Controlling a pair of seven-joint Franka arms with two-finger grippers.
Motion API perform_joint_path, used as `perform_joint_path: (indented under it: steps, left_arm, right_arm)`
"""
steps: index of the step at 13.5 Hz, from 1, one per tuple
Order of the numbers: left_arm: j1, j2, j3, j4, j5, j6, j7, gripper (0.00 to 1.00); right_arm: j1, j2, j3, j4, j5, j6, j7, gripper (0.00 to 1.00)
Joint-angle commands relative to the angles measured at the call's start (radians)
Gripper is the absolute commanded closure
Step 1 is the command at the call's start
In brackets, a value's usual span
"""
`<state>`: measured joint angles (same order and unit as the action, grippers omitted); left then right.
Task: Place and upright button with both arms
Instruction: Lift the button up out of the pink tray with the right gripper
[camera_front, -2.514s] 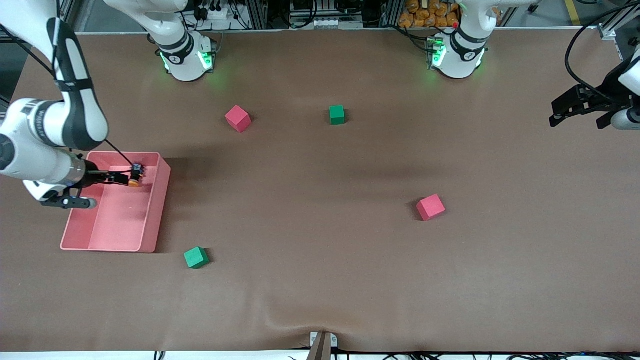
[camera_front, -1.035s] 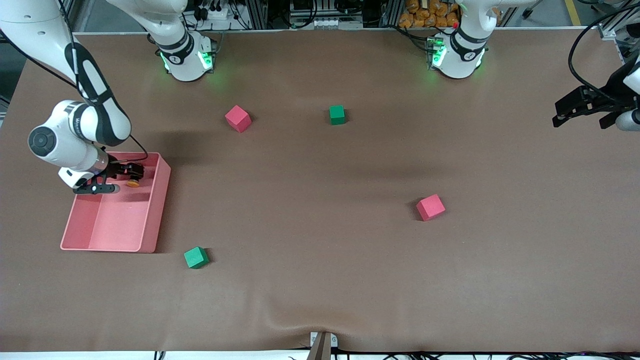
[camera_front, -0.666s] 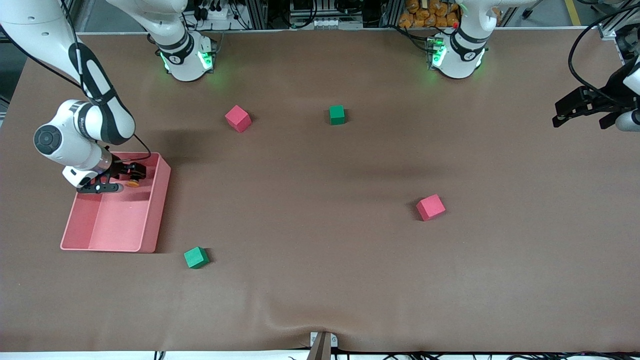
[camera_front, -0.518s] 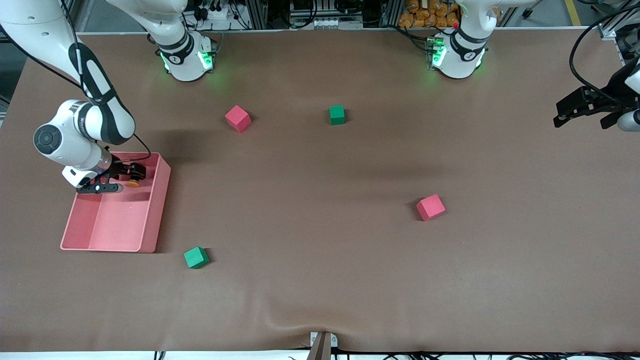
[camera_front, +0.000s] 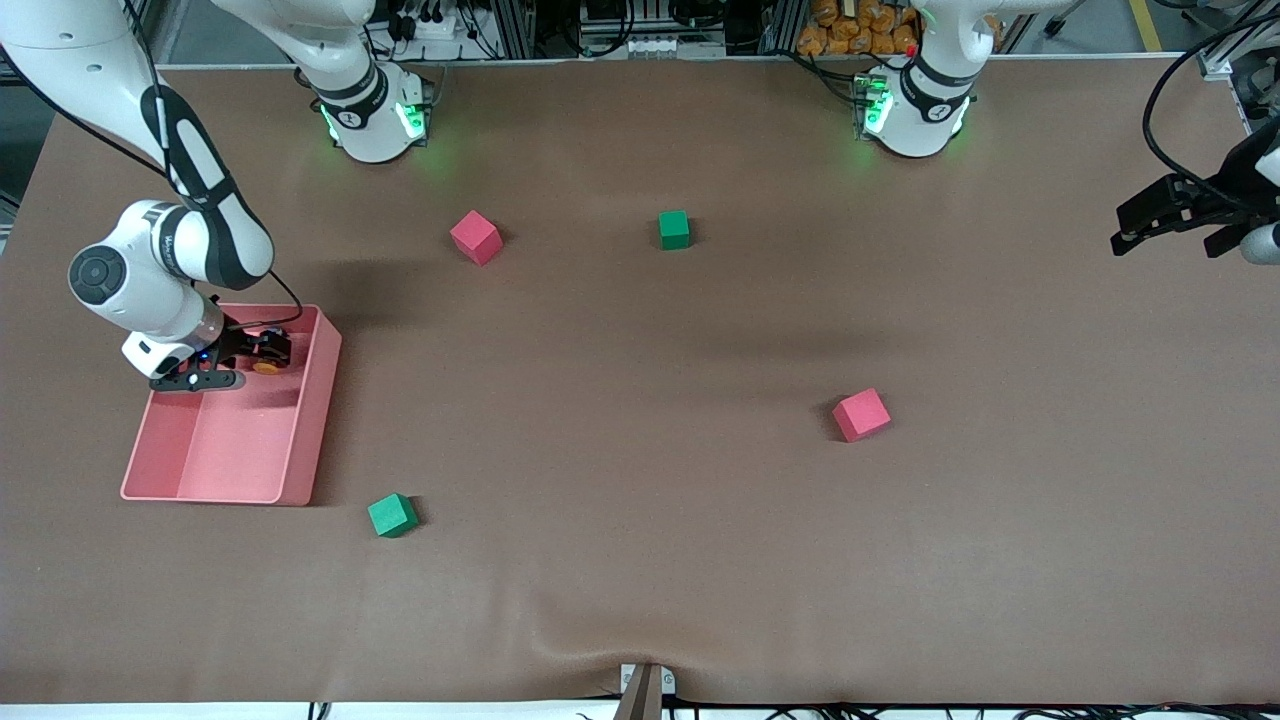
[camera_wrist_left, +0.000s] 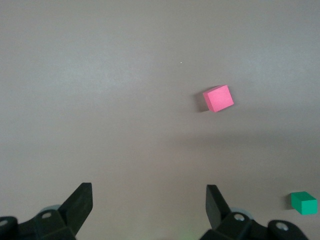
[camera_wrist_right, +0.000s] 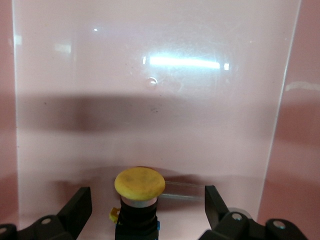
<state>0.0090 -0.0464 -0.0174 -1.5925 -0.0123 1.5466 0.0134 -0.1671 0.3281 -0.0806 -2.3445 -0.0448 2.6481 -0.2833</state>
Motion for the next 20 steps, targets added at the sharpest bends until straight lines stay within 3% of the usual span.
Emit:
perform_joint_path:
  steps: [1,20]
  left_arm:
    - [0.014,0.002,-0.006,0.006,0.017,-0.011,0.022,0.00]
    - [0.014,0.003,-0.010,-0.015,0.014,-0.006,0.020,0.00]
  right_arm:
    - [0.003,-0.008,-0.004,-0.013,-0.015,0.021,-0.013,0.00]
    - [0.014,-0.004,-0.002,-0.007,-0.003,-0.209,0.061,0.00]
